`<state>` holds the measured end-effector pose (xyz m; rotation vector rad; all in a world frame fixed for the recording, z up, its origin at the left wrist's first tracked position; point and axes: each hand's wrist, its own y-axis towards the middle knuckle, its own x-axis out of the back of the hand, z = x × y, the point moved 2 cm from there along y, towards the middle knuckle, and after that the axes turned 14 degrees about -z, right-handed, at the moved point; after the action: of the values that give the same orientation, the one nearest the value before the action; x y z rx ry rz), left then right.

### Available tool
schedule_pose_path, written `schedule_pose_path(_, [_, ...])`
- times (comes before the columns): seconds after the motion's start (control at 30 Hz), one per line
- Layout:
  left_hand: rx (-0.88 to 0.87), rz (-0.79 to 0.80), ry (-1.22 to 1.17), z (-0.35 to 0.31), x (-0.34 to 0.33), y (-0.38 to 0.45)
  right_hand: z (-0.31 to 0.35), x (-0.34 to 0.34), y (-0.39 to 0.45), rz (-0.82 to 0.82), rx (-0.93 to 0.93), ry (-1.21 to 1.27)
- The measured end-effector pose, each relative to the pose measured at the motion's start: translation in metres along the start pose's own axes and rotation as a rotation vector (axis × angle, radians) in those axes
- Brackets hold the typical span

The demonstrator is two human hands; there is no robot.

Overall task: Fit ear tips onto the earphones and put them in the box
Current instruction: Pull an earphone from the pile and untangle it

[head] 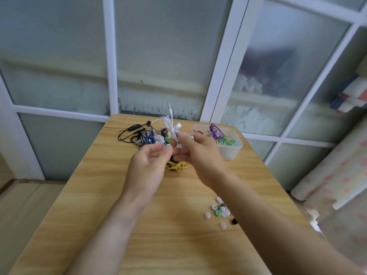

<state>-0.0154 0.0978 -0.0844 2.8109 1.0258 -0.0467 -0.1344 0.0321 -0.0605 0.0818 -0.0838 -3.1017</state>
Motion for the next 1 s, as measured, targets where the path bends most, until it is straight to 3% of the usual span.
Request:
schedule_pose_path(0.1, [0.166, 0.152, -0.190, 0.001, -0.005, -0.017, -0.008, 0.019, -0.040, 0.122, -0.144, 0.096])
schedule_pose_path(0.23, [0.207, 0.146, -0.165, 0.011, -0.002, -0.029, -0.024, 0.050, -0.068, 0.191, -0.137, 0.016])
schedule_pose_path(0.4, [0.353, 0.275, -0.196, 0.014, -0.008, -0.055, -0.034, 0.084, -0.085, 0.055, -0.102, -0.012])
schedule_pose_path(0.63, [0.568, 0.409, -0.272, 0.015, -0.012, -0.066, -0.036, 0.107, -0.090, 0.100, -0.059, -0.013])
schedule_pose_path(0.73, [0.530, 0.483, -0.206, 0.013, -0.009, -0.066, -0.037, 0.112, -0.089, 0.135, -0.102, 0.048])
schedule_pose_path(0.87, [0.425, 0.462, -0.113, 0.016, -0.007, -0.071, -0.035, 0.115, -0.086, 0.185, -0.192, 0.085])
schedule_pose_path(1.0, [0.339, 0.521, -0.034, 0.015, -0.004, -0.076, -0.037, 0.116, -0.086, 0.195, -0.036, -0.167])
